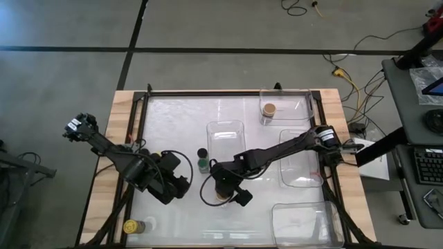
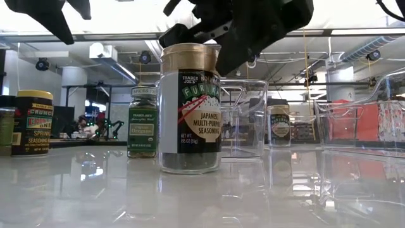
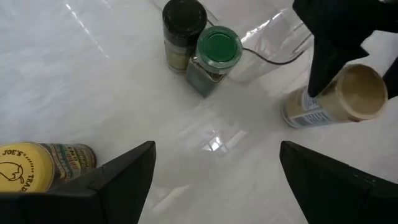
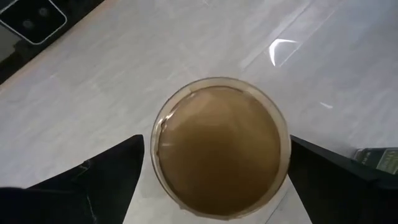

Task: Sort spices by type
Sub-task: Put the gold seasoning bottle into the top right transparent bin

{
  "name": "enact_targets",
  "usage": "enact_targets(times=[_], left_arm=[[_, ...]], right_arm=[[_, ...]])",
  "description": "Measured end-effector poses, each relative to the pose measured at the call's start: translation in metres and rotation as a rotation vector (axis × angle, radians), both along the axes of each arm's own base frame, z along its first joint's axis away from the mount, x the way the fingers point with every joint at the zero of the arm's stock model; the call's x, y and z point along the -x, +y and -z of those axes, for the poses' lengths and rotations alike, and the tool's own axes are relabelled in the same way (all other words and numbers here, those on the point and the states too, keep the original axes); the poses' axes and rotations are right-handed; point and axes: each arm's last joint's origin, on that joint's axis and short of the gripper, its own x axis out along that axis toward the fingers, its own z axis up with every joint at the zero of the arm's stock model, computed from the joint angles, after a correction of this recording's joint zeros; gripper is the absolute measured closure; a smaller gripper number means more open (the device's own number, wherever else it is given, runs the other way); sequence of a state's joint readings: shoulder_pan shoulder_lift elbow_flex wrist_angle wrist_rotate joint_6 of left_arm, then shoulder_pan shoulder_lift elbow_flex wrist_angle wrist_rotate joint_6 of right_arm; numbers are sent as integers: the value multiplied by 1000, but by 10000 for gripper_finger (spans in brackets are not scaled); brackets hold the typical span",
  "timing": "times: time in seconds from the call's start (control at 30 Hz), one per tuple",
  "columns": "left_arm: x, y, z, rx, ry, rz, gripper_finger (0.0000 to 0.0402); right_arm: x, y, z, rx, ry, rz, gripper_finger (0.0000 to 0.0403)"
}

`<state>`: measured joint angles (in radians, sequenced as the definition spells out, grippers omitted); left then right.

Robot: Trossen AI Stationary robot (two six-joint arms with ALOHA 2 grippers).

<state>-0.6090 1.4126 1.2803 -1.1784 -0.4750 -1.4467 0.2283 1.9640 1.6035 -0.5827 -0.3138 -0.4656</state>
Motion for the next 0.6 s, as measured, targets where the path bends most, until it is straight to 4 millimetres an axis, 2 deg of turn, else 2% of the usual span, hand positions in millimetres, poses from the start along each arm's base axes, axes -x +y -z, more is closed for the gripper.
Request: enact_targets(times=[0.1,0.23,0.33,0.47,0.6], left_arm=[[10,7,-23,-2,-43,75,75],[44,36,-68,-60,-160,101,75],[68,56,-91,-133,-309,78,75],[90,74,-105,-193,-449,56,81],[99,81,-114,-210,-528,33,85]], right_arm=[[0,0,2,1,6,0,55],[0,0,2,3,4,-3,86],[-1,0,1,-6,-7,5,108],[-3,1,0,-14,-32,6,119],[-3,2,-1,-15,-38,-3,104]])
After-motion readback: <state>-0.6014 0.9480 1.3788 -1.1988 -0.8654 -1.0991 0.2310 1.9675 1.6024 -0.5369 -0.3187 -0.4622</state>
